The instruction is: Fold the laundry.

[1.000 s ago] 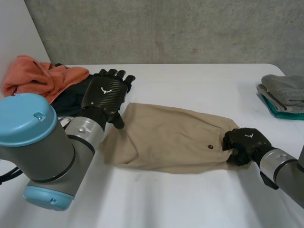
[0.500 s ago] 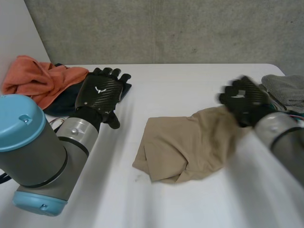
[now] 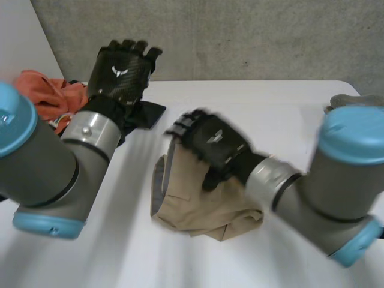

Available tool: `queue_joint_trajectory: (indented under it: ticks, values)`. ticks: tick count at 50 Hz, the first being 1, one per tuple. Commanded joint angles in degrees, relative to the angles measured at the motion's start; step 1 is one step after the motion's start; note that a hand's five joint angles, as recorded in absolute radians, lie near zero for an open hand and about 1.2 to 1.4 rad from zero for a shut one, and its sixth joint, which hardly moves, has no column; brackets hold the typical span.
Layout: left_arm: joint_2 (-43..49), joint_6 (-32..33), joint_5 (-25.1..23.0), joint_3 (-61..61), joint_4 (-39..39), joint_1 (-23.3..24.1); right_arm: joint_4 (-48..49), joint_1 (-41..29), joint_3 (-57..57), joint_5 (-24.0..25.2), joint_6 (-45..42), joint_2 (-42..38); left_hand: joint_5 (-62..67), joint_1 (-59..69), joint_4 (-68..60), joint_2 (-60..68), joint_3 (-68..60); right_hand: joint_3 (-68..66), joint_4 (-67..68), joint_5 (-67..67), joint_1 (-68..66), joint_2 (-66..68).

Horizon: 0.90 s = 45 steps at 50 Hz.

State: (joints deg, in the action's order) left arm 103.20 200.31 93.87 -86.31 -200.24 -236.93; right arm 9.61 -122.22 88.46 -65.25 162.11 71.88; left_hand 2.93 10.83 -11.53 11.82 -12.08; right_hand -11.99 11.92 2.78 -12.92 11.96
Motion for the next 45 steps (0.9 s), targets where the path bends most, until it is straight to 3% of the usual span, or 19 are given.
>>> queue_joint_trajectory:
  ticks: [1,7,12,24,36,45]
  values:
    - [9.81,-0.10,0.09,12.63,3.43,8.31,-6.52,12.26,1.72,-4.18,19.47,9.24,-2.93,-0.83,1.53,-1.82,2.08,1.99,-1.92,-2.78,2.92,-1.96]
    - [16.68,-1.59,0.61,17.49,10.12,10.26,-13.91,16.14,-0.21,-4.45,18.07,6.71,-2.93,-0.83,1.53,-1.82,2.08,1.99,-1.92,-2.78,2.92,-1.96]
    - [20.81,-4.93,2.19,17.49,13.29,10.17,-15.23,15.96,-2.76,-5.06,13.07,-1.81,-2.72,-0.62,1.32,-1.60,1.86,1.99,-1.92,-2.78,2.92,-1.96]
    - [29.60,-4.58,4.13,18.02,18.48,8.68,-14.00,10.43,-3.47,-8.13,8.92,-12.02,0.48,2.58,-1.88,1.60,-1.33,1.99,-1.92,-2.78,2.92,-1.96]
    - [32.16,8.33,8.52,17.49,18.39,2.96,-9.17,10.42,-2.50,-14.73,0.93,-14.57,0.48,2.58,-1.88,1.60,-1.33,1.99,-1.92,-2.78,2.92,-1.96]
    - [31.28,9.57,8.79,17.49,18.48,3.66,-8.03,10.86,-1.88,-14.64,0.40,-13.17,-0.36,1.74,-1.04,0.76,-0.50,1.99,-1.92,-2.78,2.92,-1.96]
